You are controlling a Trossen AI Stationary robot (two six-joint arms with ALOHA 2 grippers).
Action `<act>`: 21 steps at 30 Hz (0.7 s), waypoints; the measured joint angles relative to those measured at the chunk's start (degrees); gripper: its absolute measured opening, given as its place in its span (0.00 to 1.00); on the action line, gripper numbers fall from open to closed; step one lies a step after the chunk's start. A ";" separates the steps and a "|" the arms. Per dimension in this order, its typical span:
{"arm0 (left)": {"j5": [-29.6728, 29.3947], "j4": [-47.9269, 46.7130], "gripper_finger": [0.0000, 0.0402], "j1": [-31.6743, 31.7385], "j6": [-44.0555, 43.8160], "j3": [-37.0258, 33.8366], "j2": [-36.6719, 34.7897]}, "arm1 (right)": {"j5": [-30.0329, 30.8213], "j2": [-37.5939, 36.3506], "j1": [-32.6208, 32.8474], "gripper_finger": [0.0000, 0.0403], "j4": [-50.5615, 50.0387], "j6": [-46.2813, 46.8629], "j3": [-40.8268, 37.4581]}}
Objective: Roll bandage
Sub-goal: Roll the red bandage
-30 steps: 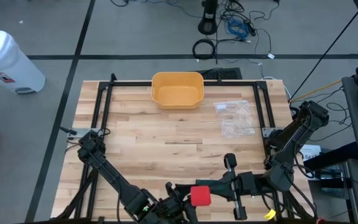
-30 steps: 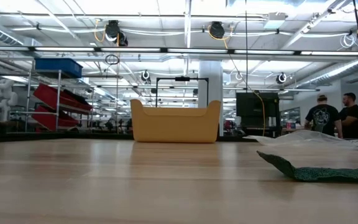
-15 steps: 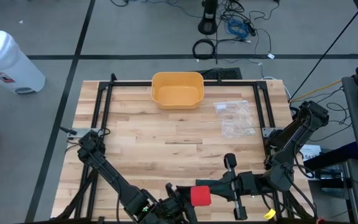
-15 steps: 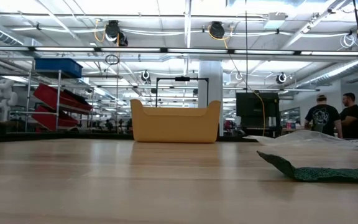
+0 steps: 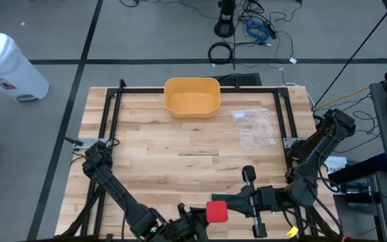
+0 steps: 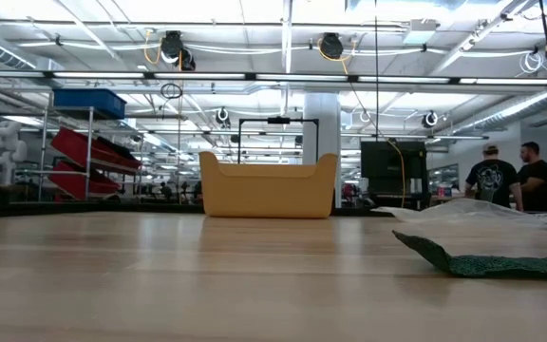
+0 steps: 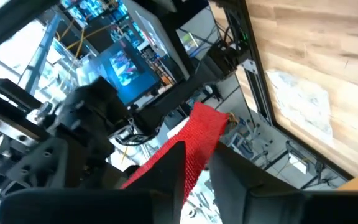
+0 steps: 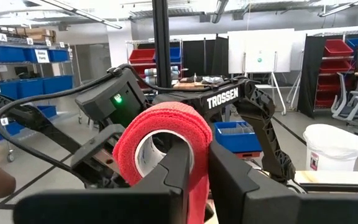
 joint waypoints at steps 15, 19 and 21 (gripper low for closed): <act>0.21 6.98 0.01 -2.71 -7.91 0.00 0.03 | 0.02 0.00 -0.13 0.10 -0.02 -5.38 -0.01; 0.22 13.31 0.01 -4.25 -6.71 0.00 0.04 | 0.02 0.00 -0.13 0.10 -0.02 -7.16 0.00; 0.23 16.70 0.01 -4.89 -5.75 0.00 0.04 | 0.02 0.00 -0.13 0.10 -0.18 -8.12 -0.02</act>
